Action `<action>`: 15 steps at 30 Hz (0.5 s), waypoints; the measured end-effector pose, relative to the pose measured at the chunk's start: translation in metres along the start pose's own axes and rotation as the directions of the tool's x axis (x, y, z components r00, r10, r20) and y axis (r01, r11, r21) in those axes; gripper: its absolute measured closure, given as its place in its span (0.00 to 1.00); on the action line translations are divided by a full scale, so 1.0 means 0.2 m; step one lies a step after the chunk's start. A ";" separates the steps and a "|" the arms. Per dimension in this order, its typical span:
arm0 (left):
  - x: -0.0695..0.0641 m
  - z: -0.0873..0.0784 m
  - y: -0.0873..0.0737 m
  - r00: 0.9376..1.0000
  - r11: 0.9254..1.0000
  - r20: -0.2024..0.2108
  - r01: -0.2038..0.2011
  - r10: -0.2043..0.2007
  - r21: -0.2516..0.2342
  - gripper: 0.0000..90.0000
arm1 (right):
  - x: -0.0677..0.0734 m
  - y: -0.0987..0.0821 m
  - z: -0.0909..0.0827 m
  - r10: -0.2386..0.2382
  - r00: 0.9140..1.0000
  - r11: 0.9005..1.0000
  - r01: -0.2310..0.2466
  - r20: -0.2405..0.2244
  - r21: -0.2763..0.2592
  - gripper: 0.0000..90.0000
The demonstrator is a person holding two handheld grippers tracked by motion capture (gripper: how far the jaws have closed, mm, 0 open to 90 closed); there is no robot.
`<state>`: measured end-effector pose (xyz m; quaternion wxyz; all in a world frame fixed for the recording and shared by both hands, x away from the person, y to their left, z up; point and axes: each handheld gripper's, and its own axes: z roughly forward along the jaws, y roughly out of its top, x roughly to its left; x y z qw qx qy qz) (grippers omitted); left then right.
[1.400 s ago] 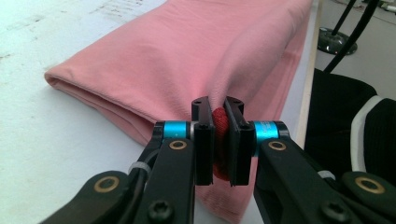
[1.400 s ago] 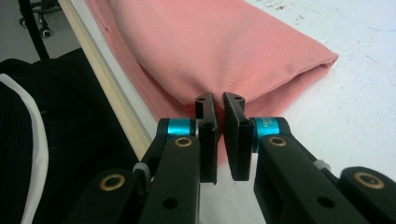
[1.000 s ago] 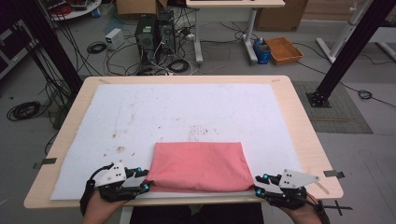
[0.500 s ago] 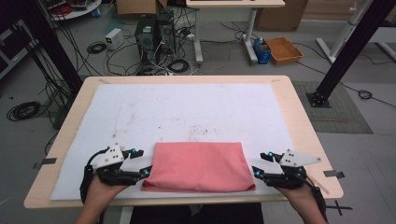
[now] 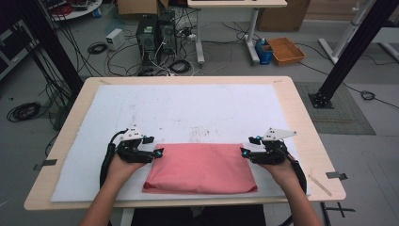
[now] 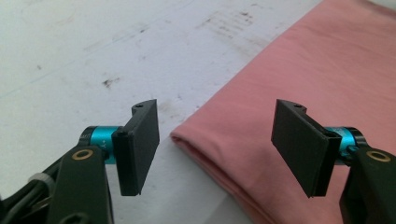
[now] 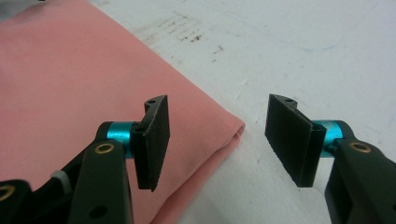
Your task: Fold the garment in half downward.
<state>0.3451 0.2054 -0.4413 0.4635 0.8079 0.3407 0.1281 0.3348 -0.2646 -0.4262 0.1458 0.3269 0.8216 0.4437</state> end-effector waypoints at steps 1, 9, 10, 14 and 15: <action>0.01 0.00 0.00 1.000 1.000 -0.001 0.006 -0.006 0.000 0.36 | -0.01 0.00 0.02 0.004 1.000 1.000 -0.004 0.001 0.007 0.45; 0.03 0.03 -0.01 1.000 1.000 -0.005 0.026 -0.026 0.009 0.36 | -0.04 0.01 0.11 0.030 1.000 0.999 -0.030 0.006 0.039 0.45; 0.04 0.03 -0.01 1.000 0.999 -0.005 0.027 -0.027 0.017 0.36 | -0.04 0.01 0.12 0.023 1.000 0.999 -0.023 0.006 0.039 0.46; 0.06 0.04 -0.02 0.999 0.998 -0.003 0.049 -0.049 0.025 0.36 | -0.05 0.00 0.15 0.024 1.000 0.997 -0.025 0.016 0.069 0.47; 0.06 0.04 -0.02 0.998 0.998 0.001 0.062 -0.062 0.021 0.36 | -0.06 0.00 0.15 0.028 0.999 0.997 -0.030 0.020 0.076 0.47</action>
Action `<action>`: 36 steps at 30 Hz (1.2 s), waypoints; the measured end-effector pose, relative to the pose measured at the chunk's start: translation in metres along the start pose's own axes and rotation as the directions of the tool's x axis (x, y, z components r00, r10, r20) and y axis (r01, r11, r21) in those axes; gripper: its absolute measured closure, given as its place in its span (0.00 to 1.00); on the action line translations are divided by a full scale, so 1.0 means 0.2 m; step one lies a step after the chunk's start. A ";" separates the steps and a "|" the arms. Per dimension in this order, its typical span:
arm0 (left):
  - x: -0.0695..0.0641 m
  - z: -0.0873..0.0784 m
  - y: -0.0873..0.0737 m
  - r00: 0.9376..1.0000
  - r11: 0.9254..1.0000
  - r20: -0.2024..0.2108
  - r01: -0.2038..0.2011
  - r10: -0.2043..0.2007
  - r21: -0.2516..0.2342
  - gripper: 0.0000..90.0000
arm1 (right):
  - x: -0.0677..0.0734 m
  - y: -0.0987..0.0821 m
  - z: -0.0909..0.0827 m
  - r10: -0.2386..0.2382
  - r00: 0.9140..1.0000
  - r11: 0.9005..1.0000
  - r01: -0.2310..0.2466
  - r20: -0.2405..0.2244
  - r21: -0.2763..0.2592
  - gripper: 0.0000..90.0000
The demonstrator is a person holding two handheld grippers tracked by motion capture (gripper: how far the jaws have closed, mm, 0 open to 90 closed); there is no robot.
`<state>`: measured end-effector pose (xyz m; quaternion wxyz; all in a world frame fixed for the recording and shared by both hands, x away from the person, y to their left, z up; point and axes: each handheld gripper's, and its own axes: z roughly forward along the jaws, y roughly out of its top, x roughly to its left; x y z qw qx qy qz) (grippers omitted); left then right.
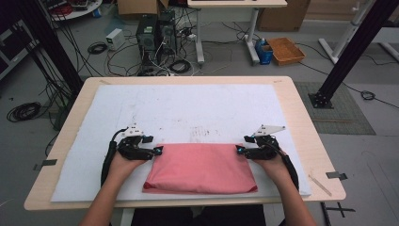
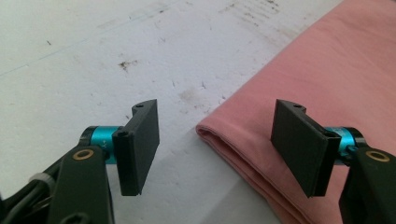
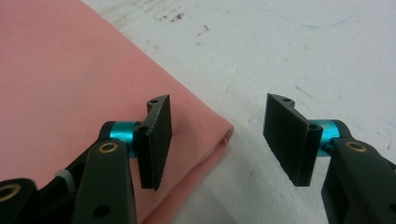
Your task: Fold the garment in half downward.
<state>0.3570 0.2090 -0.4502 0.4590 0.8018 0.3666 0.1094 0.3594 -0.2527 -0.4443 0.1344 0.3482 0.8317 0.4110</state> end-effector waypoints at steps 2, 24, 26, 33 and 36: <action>0.01 0.00 0.00 1.000 1.000 -0.002 0.014 -0.014 0.001 0.36 | -0.01 -0.01 0.01 0.004 1.000 1.000 -0.004 0.003 0.008 0.47; -0.09 0.02 0.06 0.996 0.996 0.033 -0.089 0.088 0.019 0.94 | -0.01 0.00 -0.04 -0.077 0.997 0.997 0.077 0.022 -0.005 0.97; -0.08 0.01 0.07 0.996 0.996 0.024 -0.085 0.084 0.010 0.94 | -0.02 0.01 -0.05 -0.078 0.997 0.997 0.078 0.030 -0.005 0.97; -0.09 0.05 0.12 0.997 0.997 0.030 -0.075 0.076 -0.027 0.94 | -0.06 0.04 -0.05 -0.092 0.993 0.996 0.093 0.071 -0.002 0.97; -0.08 0.09 0.14 0.998 0.998 0.024 -0.059 0.060 -0.032 0.94 | -0.10 0.05 -0.04 -0.101 0.990 0.995 0.101 0.095 0.007 0.97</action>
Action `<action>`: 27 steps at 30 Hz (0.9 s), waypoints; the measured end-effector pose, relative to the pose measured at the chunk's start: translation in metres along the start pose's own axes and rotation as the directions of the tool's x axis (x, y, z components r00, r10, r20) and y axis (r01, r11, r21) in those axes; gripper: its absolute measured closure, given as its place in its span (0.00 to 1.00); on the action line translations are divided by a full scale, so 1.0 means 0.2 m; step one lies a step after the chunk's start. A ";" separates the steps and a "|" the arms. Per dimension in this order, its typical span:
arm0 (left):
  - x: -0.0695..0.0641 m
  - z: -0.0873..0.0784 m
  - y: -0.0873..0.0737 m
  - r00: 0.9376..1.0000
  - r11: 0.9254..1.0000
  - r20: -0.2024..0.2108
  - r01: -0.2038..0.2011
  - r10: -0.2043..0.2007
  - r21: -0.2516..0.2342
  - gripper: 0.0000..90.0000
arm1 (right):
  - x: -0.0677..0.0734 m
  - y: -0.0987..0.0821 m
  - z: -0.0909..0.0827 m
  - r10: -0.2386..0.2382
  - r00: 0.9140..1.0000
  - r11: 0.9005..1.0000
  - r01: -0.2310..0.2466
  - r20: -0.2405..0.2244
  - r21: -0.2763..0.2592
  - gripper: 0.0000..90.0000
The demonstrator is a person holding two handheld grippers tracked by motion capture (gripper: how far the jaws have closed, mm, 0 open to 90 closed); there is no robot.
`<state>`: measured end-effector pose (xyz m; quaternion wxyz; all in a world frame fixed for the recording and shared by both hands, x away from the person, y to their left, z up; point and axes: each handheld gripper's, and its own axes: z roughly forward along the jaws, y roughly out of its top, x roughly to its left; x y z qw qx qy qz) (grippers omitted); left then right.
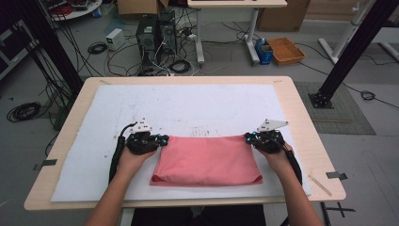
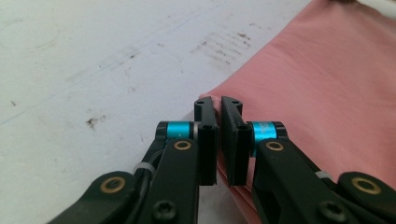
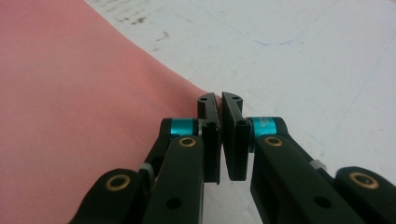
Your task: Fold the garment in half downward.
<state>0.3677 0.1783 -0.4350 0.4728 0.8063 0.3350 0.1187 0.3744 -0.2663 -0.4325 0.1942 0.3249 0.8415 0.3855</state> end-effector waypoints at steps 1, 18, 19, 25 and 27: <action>0.00 0.01 0.01 1.000 1.000 -0.008 -0.005 0.005 0.003 0.94 | -0.02 0.00 0.00 0.004 1.000 1.000 -0.004 0.004 0.003 0.97; 0.06 0.11 0.10 0.996 0.999 -0.076 0.039 -0.041 -0.026 0.73 | -0.12 0.06 0.05 0.070 0.993 0.998 -0.070 0.091 -0.005 0.72; 0.06 0.10 0.09 0.997 0.998 -0.068 0.045 -0.048 -0.038 0.64 | -0.12 0.05 0.04 0.095 0.993 0.995 -0.092 0.075 -0.033 0.65; 0.01 0.02 0.04 0.998 0.997 -0.045 0.039 -0.042 -0.069 0.45 | -0.06 0.02 -0.03 0.116 0.993 0.989 -0.113 0.037 -0.095 0.41; 0.00 0.00 0.03 0.999 0.998 -0.045 0.028 -0.030 -0.055 0.41 | -0.04 0.00 -0.06 0.119 0.993 0.987 -0.116 0.016 -0.115 0.38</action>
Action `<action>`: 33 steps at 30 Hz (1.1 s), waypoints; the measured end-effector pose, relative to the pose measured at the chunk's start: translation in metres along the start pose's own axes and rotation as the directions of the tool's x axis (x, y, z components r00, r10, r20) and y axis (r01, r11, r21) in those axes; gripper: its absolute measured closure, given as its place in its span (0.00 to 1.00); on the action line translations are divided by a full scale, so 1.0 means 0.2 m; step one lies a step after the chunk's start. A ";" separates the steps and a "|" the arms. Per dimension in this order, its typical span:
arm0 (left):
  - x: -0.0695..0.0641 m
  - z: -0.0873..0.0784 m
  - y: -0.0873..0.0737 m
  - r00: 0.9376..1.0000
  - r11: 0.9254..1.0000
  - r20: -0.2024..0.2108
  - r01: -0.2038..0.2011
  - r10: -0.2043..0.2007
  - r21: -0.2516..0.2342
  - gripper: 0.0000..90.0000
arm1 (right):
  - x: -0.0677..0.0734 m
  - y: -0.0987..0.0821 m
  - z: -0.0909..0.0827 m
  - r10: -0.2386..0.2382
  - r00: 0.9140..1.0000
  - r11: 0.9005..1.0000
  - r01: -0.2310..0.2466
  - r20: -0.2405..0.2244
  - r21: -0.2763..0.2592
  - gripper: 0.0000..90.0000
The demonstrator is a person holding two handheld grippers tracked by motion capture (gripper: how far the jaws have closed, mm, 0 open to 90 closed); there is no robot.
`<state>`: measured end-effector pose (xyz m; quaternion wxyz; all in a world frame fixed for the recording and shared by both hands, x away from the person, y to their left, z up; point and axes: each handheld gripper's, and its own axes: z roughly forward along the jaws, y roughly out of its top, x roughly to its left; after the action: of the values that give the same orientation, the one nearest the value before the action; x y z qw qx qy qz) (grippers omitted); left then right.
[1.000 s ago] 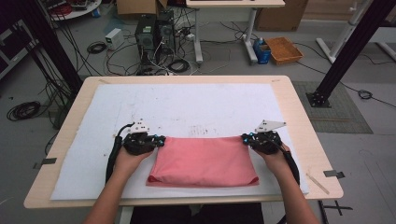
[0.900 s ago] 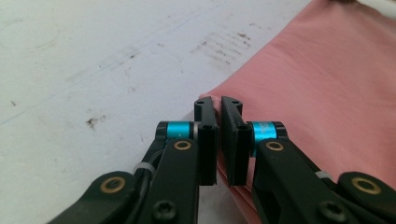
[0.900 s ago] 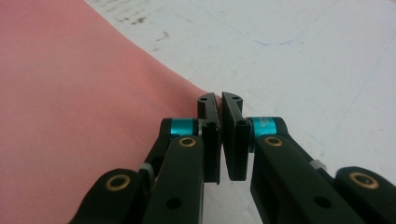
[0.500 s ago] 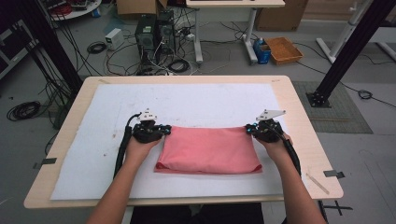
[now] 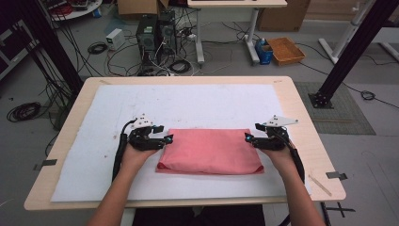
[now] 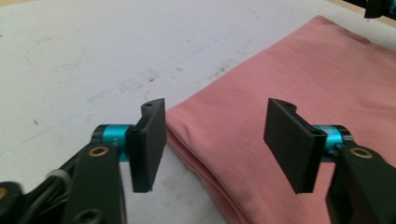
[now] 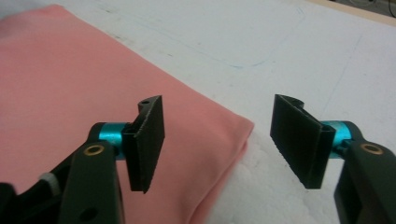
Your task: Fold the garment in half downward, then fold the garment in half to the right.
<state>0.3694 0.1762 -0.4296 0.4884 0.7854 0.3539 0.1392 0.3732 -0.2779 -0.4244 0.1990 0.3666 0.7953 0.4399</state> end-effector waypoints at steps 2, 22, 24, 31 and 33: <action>-0.01 -0.03 -0.01 1.000 1.000 0.026 -0.006 0.006 -0.007 0.40 | 0.02 -0.02 -0.02 -0.002 1.000 1.000 0.002 -0.031 -0.015 0.34; -0.14 -0.20 -0.09 0.999 1.000 0.042 0.004 -0.005 0.022 0.24 | 0.04 0.00 -0.10 0.003 0.993 0.998 -0.011 -0.117 -0.065 0.23; -0.15 -0.20 -0.10 1.000 0.999 0.029 0.007 -0.008 0.038 0.24 | 0.05 0.01 -0.10 -0.001 0.992 0.997 -0.009 -0.123 -0.076 0.23; -0.19 -0.16 -0.18 0.999 0.989 -0.042 0.003 0.003 0.151 0.26 | 0.05 0.05 -0.08 0.006 0.992 0.997 -0.015 -0.123 -0.077 0.23; -0.21 -0.15 -0.20 0.998 0.983 -0.057 -0.004 0.014 0.181 0.26 | 0.05 0.05 -0.07 0.005 0.992 0.997 -0.015 -0.125 -0.076 0.23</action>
<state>0.3067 0.1788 -0.4437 0.4038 0.8237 0.3757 0.1315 0.3621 -0.2745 -0.4076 0.1607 0.3344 0.7868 0.4933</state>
